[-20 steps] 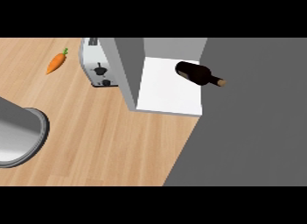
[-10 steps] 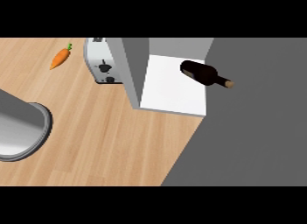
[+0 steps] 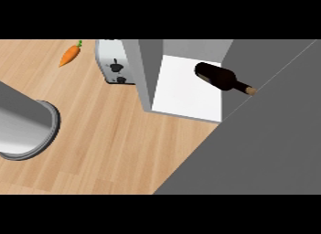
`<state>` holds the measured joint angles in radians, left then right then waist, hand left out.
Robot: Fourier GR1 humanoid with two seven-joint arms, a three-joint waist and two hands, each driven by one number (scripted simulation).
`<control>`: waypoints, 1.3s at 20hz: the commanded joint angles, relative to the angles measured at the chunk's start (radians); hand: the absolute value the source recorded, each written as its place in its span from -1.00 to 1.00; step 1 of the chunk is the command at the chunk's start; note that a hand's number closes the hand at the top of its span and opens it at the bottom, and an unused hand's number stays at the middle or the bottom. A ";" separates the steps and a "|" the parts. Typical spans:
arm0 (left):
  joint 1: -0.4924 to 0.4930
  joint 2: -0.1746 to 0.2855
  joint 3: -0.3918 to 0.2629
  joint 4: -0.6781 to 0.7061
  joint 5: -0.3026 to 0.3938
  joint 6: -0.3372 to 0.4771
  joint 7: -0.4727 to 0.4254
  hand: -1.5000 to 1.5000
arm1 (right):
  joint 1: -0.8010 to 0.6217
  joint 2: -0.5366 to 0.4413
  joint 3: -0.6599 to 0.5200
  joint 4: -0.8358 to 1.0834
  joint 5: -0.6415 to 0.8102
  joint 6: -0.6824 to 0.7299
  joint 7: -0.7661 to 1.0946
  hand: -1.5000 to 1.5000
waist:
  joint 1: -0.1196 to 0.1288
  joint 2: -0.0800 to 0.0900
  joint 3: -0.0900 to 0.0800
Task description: Pick up the wine, place it into the cabinet and close the cabinet
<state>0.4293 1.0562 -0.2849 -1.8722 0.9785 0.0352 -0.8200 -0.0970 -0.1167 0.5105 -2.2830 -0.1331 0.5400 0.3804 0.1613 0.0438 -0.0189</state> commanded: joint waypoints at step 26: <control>-0.094 -0.008 -0.021 0.001 -0.008 -0.041 0.044 1.00 | -0.779 0.117 -0.413 0.883 0.067 -0.485 0.069 1.00 | 0.083 0.032 0.013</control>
<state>0.3325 1.0504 -0.3013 -1.8719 0.9695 -0.0023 -0.7812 -0.7735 0.0007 0.2214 -1.5734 -0.0780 0.1363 0.4499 0.2413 0.0561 -0.0022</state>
